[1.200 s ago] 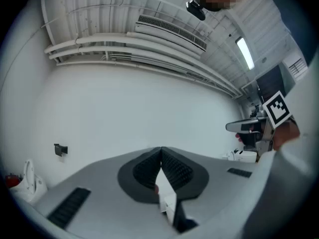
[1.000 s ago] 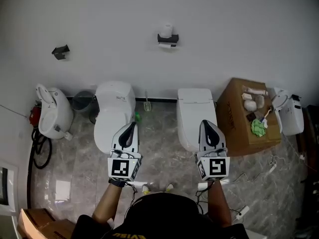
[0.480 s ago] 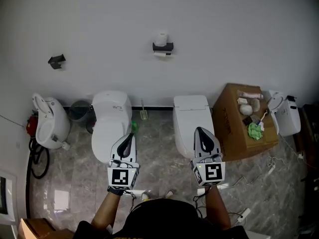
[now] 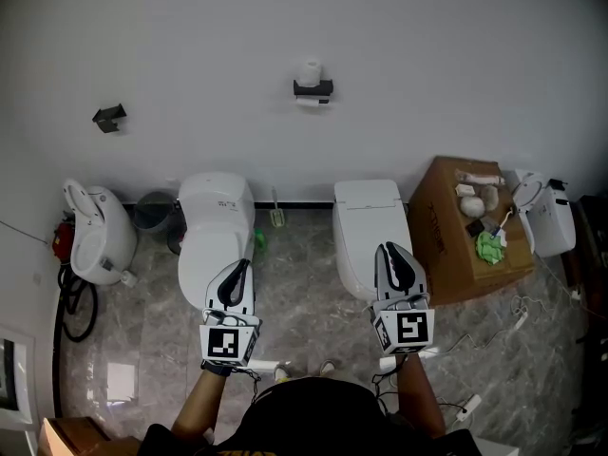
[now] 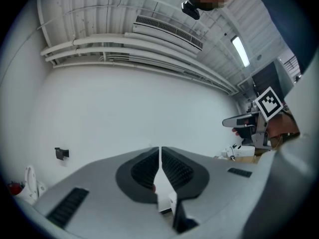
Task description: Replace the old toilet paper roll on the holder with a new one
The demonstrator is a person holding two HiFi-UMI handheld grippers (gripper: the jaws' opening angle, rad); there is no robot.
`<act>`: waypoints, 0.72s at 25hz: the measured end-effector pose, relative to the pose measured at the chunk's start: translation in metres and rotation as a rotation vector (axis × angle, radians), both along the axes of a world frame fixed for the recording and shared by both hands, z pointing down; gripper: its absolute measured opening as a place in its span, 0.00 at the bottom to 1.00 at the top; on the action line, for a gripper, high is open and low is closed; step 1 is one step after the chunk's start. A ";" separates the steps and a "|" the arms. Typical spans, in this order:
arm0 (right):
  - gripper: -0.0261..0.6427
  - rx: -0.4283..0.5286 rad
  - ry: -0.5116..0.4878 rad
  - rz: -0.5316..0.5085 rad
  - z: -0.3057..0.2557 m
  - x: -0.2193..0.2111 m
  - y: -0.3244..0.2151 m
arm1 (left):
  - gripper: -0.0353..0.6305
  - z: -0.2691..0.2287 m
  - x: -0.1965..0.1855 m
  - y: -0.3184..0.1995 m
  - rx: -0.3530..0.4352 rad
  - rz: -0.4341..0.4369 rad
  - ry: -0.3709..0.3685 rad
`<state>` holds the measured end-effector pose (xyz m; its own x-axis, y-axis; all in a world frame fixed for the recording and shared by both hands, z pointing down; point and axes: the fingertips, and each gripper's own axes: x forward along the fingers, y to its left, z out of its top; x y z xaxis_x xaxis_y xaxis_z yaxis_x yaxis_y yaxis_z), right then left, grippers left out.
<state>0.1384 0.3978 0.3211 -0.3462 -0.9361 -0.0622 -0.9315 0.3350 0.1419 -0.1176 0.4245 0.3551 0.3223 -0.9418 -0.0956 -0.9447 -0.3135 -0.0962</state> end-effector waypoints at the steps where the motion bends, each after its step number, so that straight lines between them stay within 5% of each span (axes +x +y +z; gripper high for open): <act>1: 0.12 -0.004 -0.001 0.000 0.001 0.000 0.000 | 0.08 -0.001 -0.002 -0.001 -0.001 -0.003 0.000; 5: 0.21 -0.013 0.012 -0.003 0.002 -0.003 -0.001 | 0.09 -0.014 -0.010 -0.004 0.007 -0.022 0.035; 14: 0.39 -0.035 0.052 -0.038 0.005 -0.013 0.005 | 0.50 -0.014 -0.021 -0.007 0.001 0.012 0.095; 18: 0.59 -0.069 0.034 -0.086 0.012 -0.024 0.009 | 0.66 -0.003 -0.026 -0.007 -0.048 0.013 0.092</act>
